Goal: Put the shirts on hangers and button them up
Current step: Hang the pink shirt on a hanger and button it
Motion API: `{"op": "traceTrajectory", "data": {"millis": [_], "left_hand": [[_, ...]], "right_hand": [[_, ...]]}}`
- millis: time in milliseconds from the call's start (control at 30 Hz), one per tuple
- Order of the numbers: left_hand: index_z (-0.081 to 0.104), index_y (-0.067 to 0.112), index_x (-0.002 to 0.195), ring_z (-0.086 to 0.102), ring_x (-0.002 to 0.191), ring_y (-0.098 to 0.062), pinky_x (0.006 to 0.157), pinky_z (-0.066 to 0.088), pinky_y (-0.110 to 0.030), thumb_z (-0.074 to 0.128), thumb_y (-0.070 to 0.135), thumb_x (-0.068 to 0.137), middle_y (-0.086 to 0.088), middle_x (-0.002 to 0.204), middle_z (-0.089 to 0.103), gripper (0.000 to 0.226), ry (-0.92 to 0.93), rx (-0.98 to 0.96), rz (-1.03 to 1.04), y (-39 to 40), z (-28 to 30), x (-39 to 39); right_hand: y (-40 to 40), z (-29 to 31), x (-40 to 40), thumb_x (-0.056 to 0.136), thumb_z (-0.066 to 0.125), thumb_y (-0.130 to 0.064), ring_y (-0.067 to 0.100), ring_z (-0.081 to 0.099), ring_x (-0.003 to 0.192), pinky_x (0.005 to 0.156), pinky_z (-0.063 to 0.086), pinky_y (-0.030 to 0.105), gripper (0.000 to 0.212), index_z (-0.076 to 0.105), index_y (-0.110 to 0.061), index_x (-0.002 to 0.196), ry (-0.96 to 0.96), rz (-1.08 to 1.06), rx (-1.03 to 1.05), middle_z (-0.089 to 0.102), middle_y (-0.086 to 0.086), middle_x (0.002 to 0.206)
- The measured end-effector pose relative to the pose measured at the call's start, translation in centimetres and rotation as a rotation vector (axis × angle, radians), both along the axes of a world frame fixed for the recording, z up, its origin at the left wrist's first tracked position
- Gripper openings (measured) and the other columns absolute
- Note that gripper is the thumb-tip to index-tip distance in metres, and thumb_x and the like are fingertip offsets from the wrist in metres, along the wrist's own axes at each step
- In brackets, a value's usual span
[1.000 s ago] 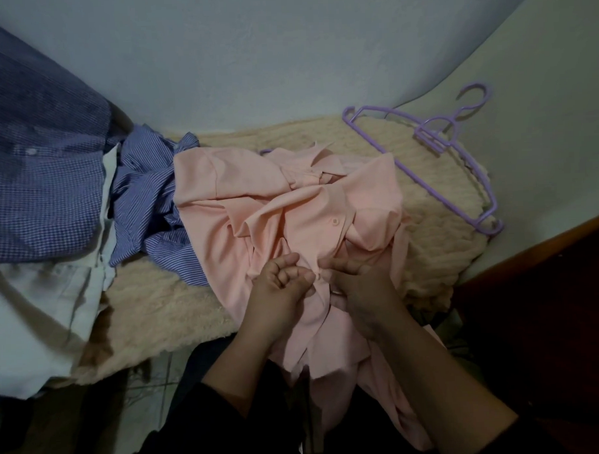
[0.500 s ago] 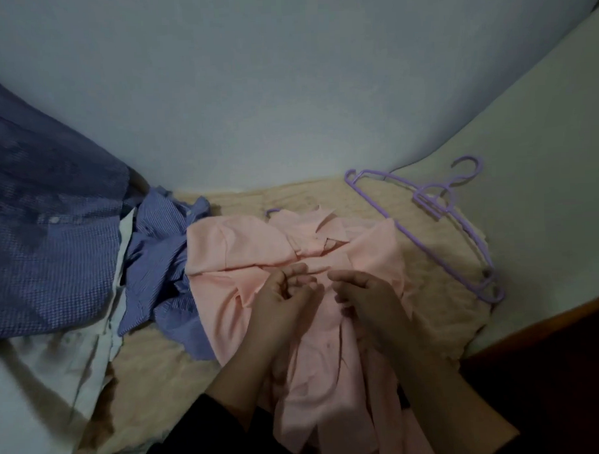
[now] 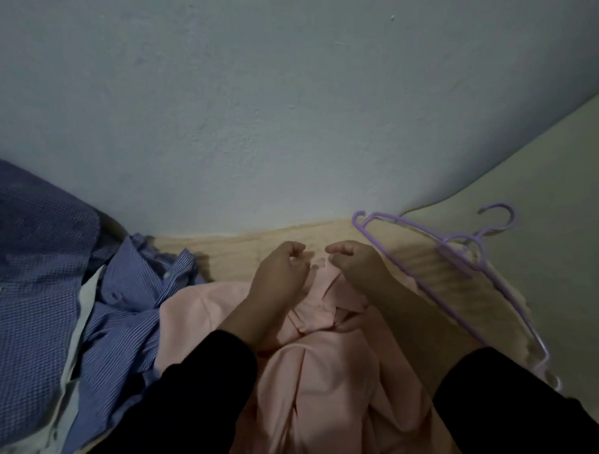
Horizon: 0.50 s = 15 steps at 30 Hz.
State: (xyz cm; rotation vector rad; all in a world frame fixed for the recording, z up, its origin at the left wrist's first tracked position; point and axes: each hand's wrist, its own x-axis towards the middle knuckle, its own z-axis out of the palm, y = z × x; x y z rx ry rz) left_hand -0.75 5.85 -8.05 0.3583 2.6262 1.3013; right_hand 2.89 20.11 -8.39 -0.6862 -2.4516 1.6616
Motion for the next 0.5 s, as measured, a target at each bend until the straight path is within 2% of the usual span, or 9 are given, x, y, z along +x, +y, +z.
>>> {"op": "traceTrajectory", "data": {"millis": [67, 100, 200, 333, 433, 500], "left_hand": [[0.049, 0.021, 0.132, 0.055, 0.117, -0.018, 0.094, 0.039, -0.027, 0.050, 0.032, 0.094, 0.004, 0.129, 0.059, 0.040, 0.041, -0.248, -0.087, 0.6, -1.0, -1.2], [0.045, 0.023, 0.135, 0.054, 0.120, -0.021, 0.097, 0.038, -0.030, 0.045, 0.034, 0.095, 0.001, 0.133, 0.057, 0.041, 0.046, -0.350, -0.120, 0.7, -1.4, -1.8], [0.040, 0.021, 0.135, 0.055, 0.118, -0.028, 0.093, 0.039, -0.035, 0.036, 0.037, 0.098, -0.009, 0.129, 0.059, 0.040, 0.034, -0.515, -0.177, 1.1, -1.9, -2.8], [0.043, 0.013, 0.128, 0.057, 0.111, -0.031, 0.084, 0.039, -0.034, 0.039, 0.031, 0.098, -0.015, 0.119, 0.062, 0.035, 0.045, -0.464, -0.158, 1.5, -1.5, -2.6], [0.049, 0.012, 0.125, 0.059, 0.107, -0.030, 0.078, 0.039, -0.030, 0.049, 0.026, 0.094, -0.012, 0.113, 0.065, 0.034, 0.070, -0.348, -0.052, 1.3, -0.6, -1.4], [0.054, 0.018, 0.120, 0.065, 0.091, -0.018, 0.069, 0.043, -0.024, 0.057, 0.024, 0.089, -0.002, 0.101, 0.068, 0.031, 0.047, -0.178, 0.051, 1.0, 0.2, 0.0]], "right_hand": [[0.3, -1.1, -1.4, 0.087, 0.057, -0.010, 0.014, 0.060, 0.100, 0.092, 0.046, 0.023, 0.023, 0.069, -0.012, 0.106, -0.084, 0.058, 0.073, 0.067, 0.004, 0.110], [0.4, -1.4, -1.8, 0.087, 0.057, -0.010, 0.017, 0.059, 0.106, 0.095, 0.044, 0.027, 0.024, 0.069, -0.011, 0.108, -0.123, 0.085, 0.095, 0.067, 0.004, 0.114], [0.5, -1.8, -2.3, 0.085, 0.053, -0.003, 0.015, 0.057, 0.104, 0.085, 0.041, 0.020, 0.031, 0.067, -0.010, 0.112, -0.182, 0.153, 0.114, 0.065, 0.006, 0.119], [0.6, -0.9, -1.5, 0.083, 0.044, 0.006, 0.010, 0.053, 0.103, 0.076, 0.038, 0.015, 0.041, 0.067, -0.009, 0.115, -0.139, 0.254, 0.160, 0.063, 0.007, 0.120], [0.6, 0.3, -0.1, 0.082, 0.040, 0.012, 0.010, 0.056, 0.099, 0.065, 0.037, 0.001, 0.042, 0.068, -0.003, 0.110, -0.089, 0.278, 0.121, 0.065, 0.012, 0.115], [0.6, 1.1, 1.1, 0.082, 0.040, 0.013, 0.007, 0.058, 0.088, 0.064, 0.036, -0.003, 0.040, 0.069, 0.000, 0.106, -0.080, 0.237, 0.090, 0.067, 0.011, 0.109]]}}
